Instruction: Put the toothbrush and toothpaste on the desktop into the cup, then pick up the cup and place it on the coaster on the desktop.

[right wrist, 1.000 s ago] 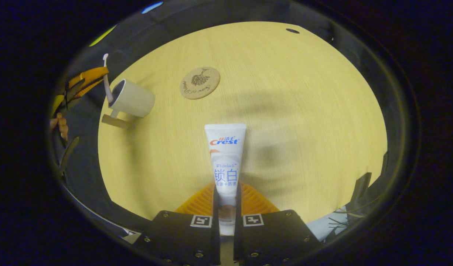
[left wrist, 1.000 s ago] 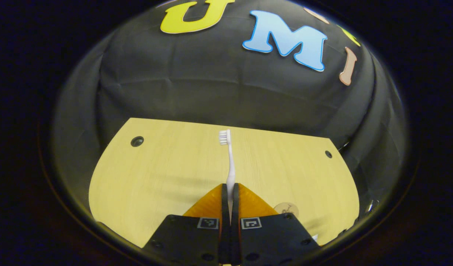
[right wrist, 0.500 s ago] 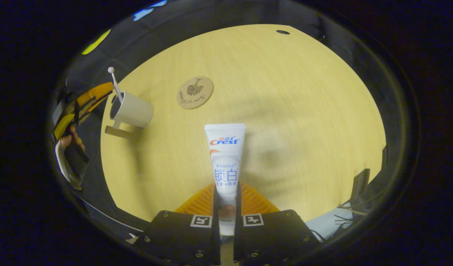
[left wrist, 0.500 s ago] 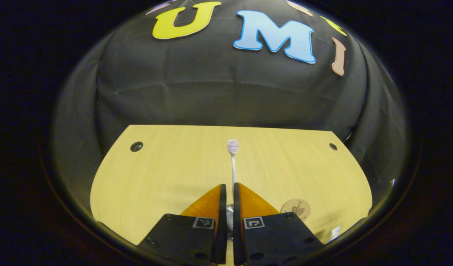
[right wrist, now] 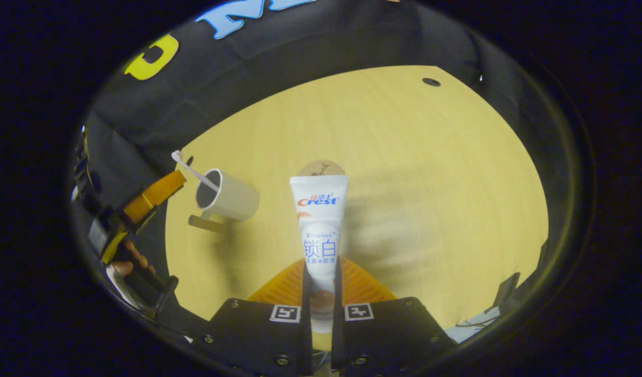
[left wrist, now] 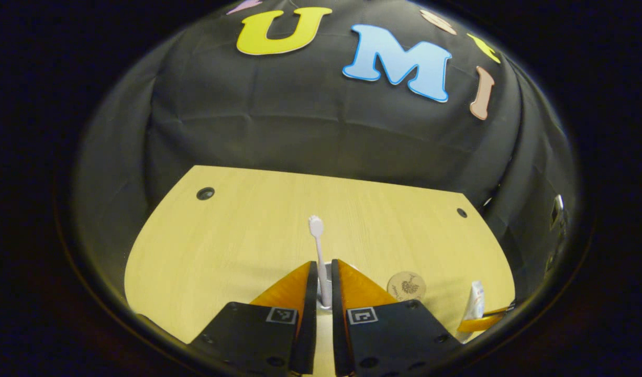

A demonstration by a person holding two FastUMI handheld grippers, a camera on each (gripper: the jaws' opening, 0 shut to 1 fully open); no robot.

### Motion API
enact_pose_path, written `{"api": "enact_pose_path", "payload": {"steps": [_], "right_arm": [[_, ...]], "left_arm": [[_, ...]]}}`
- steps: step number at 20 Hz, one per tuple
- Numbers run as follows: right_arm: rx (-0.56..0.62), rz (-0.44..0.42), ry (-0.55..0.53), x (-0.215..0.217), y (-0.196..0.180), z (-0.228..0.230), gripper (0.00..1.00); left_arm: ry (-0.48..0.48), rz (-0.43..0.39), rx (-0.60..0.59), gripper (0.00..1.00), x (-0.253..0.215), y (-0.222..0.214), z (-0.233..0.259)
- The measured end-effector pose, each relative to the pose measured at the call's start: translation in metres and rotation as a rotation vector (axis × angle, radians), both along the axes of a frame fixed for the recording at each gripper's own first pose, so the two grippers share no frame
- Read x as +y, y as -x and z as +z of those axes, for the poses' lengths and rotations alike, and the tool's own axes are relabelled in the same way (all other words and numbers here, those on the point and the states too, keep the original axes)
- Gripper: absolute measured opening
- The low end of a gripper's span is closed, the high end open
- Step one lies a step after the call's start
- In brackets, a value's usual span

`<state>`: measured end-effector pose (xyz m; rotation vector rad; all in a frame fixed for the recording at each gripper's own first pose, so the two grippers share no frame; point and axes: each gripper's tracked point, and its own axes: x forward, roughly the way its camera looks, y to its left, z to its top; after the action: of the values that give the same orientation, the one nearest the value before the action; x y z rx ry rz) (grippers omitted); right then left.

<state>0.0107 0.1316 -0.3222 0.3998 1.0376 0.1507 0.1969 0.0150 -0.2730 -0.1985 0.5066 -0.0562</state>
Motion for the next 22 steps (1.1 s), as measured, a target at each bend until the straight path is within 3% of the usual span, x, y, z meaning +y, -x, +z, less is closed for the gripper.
{"api": "enact_pose_path", "payload": {"steps": [5,10,13,20,22], "right_arm": [[-0.082,0.053,-0.069,0.043,-0.039,0.033,0.16],[-0.233,0.187,-0.121,0.101,-0.078,0.064,0.16],[-0.274,0.195,-0.132,0.134,-0.105,0.068,0.15],[-0.364,0.133,-0.114,0.159,-0.163,0.066,0.15],[-0.386,0.136,-0.061,0.16,-0.169,0.057,0.15]], "left_arm": [[-0.006,0.025,-0.015,0.21,0.031,0.034,0.013],[-0.015,0.048,0.005,0.19,0.066,0.072,0.011],[-0.018,0.085,0.029,0.2,0.093,0.095,0.005],[-0.025,0.212,0.08,0.2,0.159,0.151,-0.008],[-0.018,0.239,0.089,0.21,0.17,0.162,-0.009]]}}
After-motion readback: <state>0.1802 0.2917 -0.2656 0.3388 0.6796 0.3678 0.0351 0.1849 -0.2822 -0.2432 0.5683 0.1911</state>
